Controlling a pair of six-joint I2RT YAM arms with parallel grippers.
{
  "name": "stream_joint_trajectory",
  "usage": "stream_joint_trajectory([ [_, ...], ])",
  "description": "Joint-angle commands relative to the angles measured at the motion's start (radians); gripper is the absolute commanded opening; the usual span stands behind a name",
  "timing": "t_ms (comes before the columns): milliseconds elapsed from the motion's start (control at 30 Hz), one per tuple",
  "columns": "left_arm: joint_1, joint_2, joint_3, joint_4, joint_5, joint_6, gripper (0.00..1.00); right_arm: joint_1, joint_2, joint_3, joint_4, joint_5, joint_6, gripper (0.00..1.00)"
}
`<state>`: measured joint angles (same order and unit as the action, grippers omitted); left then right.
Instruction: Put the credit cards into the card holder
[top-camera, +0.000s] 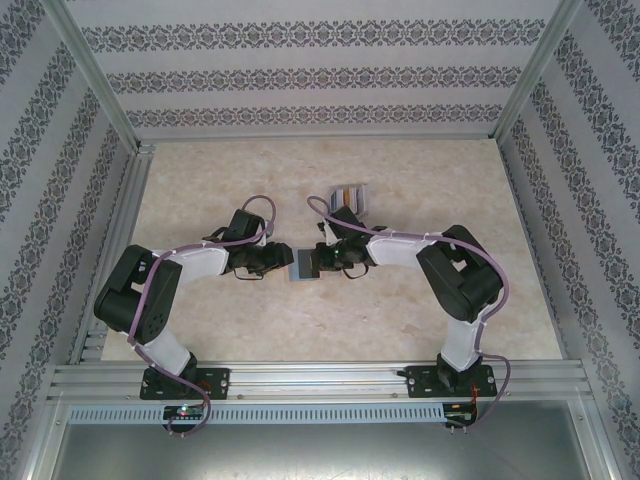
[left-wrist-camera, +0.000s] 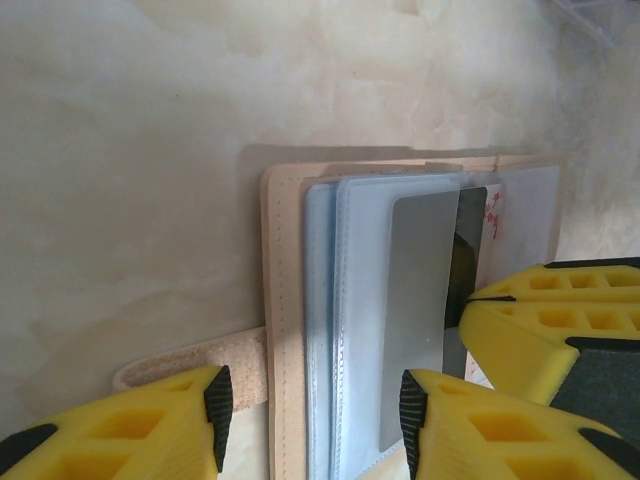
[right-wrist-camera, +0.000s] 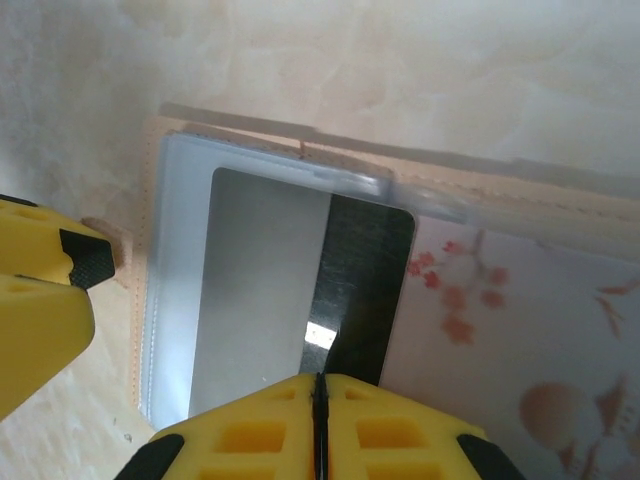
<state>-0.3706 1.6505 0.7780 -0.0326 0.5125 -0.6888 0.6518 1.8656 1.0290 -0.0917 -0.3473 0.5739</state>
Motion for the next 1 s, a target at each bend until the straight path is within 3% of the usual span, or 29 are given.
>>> stream_joint_trajectory([
  [0, 0.013, -0.009, -0.016, 0.005, 0.004, -0.007, 0.5, 0.028, 0.03, 0.044, -0.068, 0.079, -0.042, 0.13],
  [267, 0.011, -0.011, -0.022, 0.014, 0.004, -0.014, 0.5, 0.044, 0.062, 0.062, -0.025, 0.034, -0.013, 0.12],
  [600, 0.012, -0.048, 0.003, -0.013, 0.007, -0.014, 0.5, 0.026, -0.046, 0.016, 0.038, -0.037, 0.025, 0.13],
  [833, 0.013, -0.111, 0.05, -0.083, -0.006, 0.001, 0.51, 0.01, -0.124, -0.012, 0.005, -0.006, 0.008, 0.13],
  [967, 0.013, -0.133, 0.078, -0.19, -0.073, 0.044, 0.53, 0.0, -0.129, -0.039, 0.015, -0.004, 0.009, 0.14],
])
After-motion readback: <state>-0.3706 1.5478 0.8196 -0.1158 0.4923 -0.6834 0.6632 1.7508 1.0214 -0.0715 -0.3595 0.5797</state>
